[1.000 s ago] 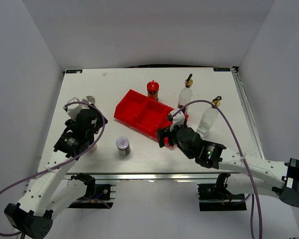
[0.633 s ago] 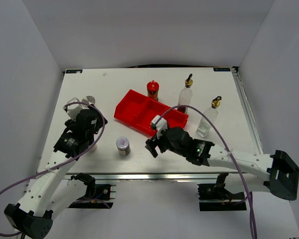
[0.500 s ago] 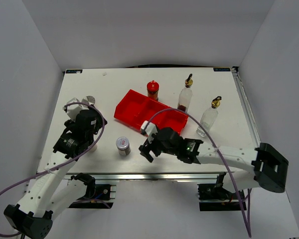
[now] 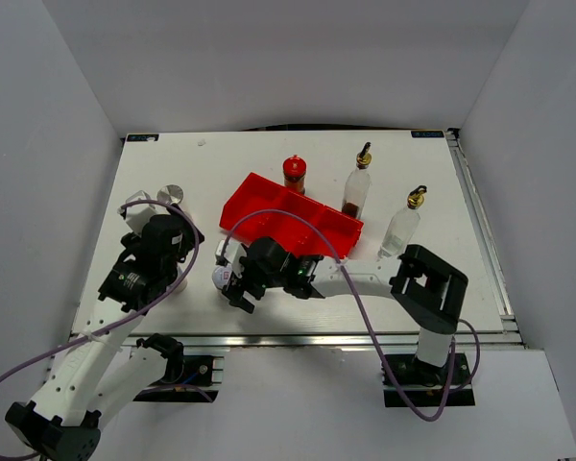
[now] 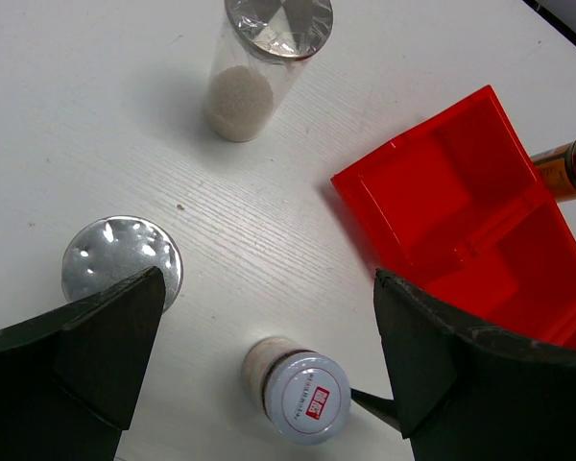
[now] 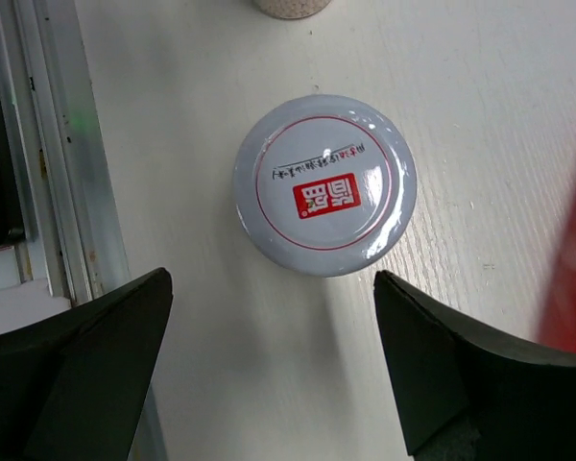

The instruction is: Organize the condiment bottles

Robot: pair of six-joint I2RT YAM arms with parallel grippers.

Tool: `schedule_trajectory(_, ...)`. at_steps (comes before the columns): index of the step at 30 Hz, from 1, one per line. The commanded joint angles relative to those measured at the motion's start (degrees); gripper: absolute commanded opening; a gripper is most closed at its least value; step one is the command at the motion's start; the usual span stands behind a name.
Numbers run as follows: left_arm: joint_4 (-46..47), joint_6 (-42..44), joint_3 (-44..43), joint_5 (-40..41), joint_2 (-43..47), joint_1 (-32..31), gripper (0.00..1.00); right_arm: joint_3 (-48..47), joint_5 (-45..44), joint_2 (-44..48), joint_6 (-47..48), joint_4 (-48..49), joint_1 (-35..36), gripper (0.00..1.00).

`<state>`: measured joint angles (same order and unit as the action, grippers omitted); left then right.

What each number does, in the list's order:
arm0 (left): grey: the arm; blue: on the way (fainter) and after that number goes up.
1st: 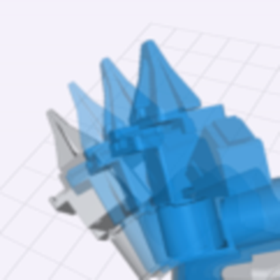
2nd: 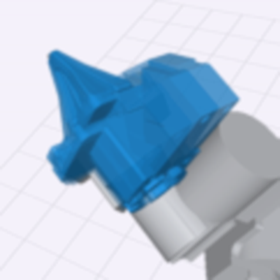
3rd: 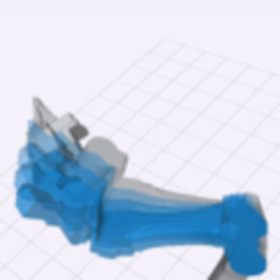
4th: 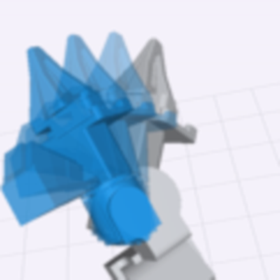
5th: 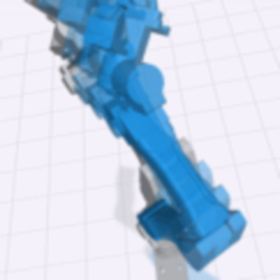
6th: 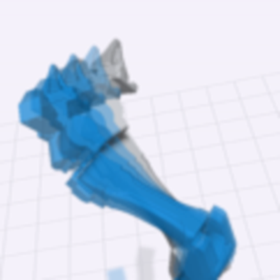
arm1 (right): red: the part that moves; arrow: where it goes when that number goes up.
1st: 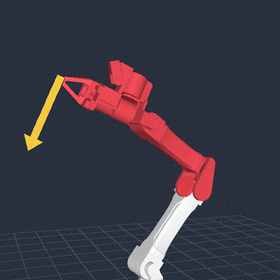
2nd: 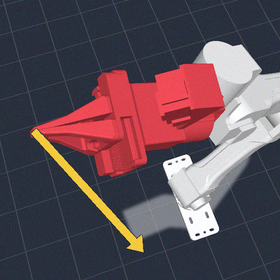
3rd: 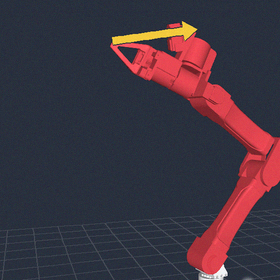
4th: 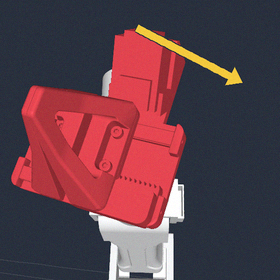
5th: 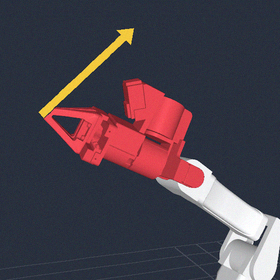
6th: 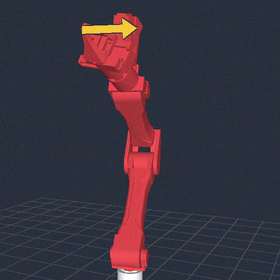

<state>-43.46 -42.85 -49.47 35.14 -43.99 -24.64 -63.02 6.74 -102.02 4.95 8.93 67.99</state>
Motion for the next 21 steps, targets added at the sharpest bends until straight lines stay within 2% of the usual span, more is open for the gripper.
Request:
schedule_trajectory(1,-0.5,0.7,0.2,0.1,0.5,0.1,0.98,-4.4,1.5,-2.3,1.0,2.3,0.4,0.89)
schedule_trajectory(15,-0.7,0.3,0.7,0.6,0.4,0.1,0.98,-11.1,-0.1,-10.8,-0.2,6.5,0.4,0.88)
schedule_trajectory(18,-0.8,0.2,0.6,0.8,0.6,0.1,0.98,-12.0,-0.2,-11.2,-0.5,6.2,0.3,0.75)
schedule_trajectory(19,-0.9,0.2,0.7,1.1,0.7,0.1,0.98,-11.7,-0.2,-10.7,-0.3,6.1,0.4,0.64)
schedule_trajectory(21,-0.8,0.1,0.8,1.0,1.0,0.1,0.98,-10.6,-0.7,-9.7,-0.2,6.9,0.3,0.51)
